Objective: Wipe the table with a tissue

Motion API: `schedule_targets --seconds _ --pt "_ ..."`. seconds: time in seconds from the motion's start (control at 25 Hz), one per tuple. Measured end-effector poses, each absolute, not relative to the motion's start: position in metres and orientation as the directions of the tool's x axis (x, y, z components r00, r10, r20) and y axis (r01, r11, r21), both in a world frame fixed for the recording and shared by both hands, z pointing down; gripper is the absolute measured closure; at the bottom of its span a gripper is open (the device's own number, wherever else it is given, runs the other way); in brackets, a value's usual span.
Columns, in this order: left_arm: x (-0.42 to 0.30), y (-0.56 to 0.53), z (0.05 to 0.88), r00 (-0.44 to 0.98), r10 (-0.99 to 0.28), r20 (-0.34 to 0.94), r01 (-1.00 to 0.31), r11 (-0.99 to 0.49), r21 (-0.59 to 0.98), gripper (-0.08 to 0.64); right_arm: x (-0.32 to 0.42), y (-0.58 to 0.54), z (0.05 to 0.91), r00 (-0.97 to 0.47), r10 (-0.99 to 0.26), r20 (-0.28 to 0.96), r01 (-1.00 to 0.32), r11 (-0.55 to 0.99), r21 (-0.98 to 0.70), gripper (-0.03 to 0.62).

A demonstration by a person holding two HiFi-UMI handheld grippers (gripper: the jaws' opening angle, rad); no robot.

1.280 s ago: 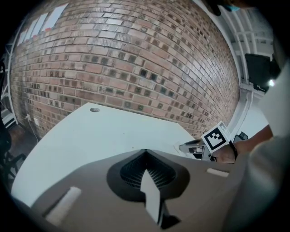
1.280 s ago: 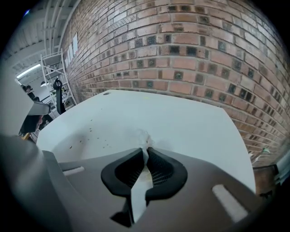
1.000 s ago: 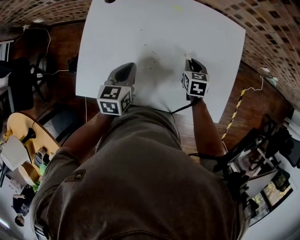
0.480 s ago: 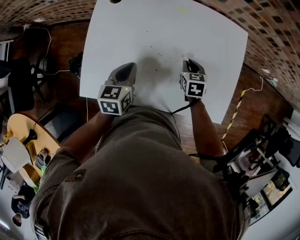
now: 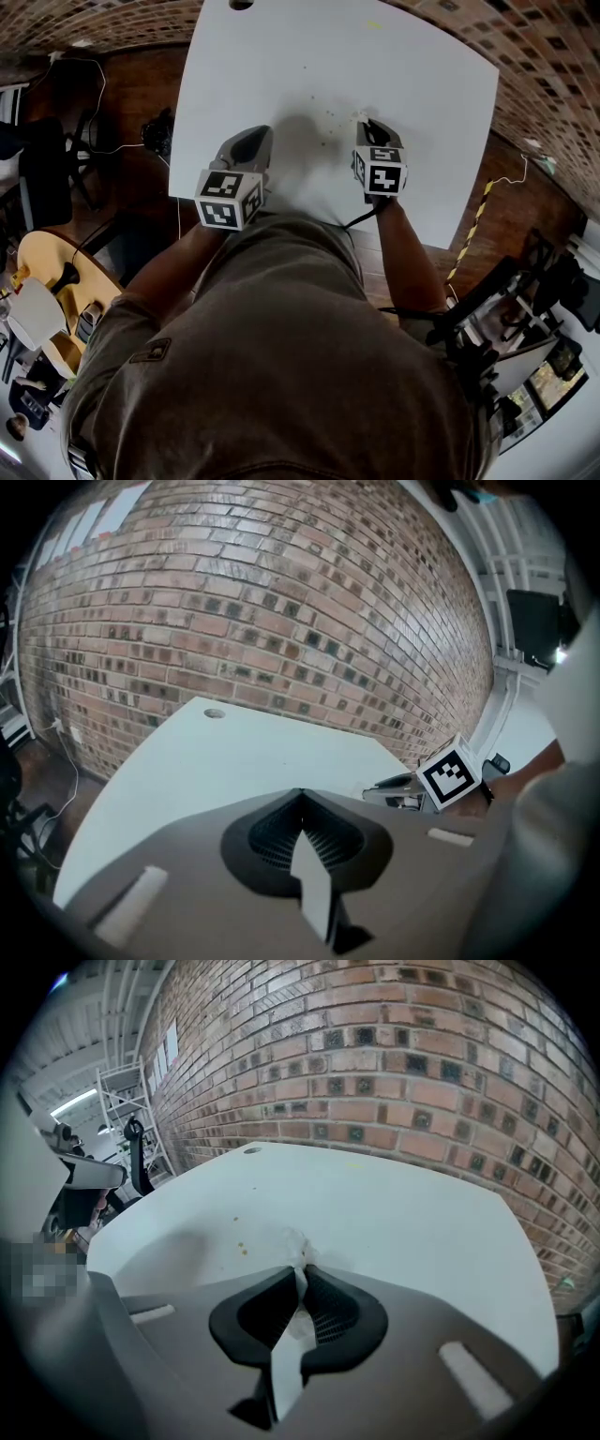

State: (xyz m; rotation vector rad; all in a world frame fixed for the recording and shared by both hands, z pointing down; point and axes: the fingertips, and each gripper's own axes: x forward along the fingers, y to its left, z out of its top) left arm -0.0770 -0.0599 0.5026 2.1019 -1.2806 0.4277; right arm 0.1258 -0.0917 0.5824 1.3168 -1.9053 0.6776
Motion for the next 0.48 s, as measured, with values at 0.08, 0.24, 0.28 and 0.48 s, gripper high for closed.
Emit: schedule_targets --seconds 0.08,0.24,0.28,0.48 --pt "-0.08 -0.06 0.502 0.474 -0.674 0.567 -0.879 -0.328 0.346 0.558 0.122 -0.091 0.584 -0.228 -0.562 0.795 -0.937 0.348 -0.023 0.555" --pt "-0.085 -0.06 0.502 0.476 -0.672 0.566 -0.878 -0.33 0.347 0.558 0.112 -0.089 0.584 -0.237 -0.559 0.794 -0.934 0.355 -0.029 0.555" --pt "-0.085 -0.06 0.502 0.477 -0.672 0.566 -0.878 -0.331 0.347 0.558 0.109 -0.089 0.583 -0.24 -0.559 0.794 -0.934 0.356 -0.031 0.555" --pt "-0.085 -0.061 0.502 0.48 -0.67 0.567 -0.876 -0.334 0.347 0.558 0.105 -0.087 0.584 -0.249 -0.559 0.791 -0.933 0.357 -0.041 0.555"
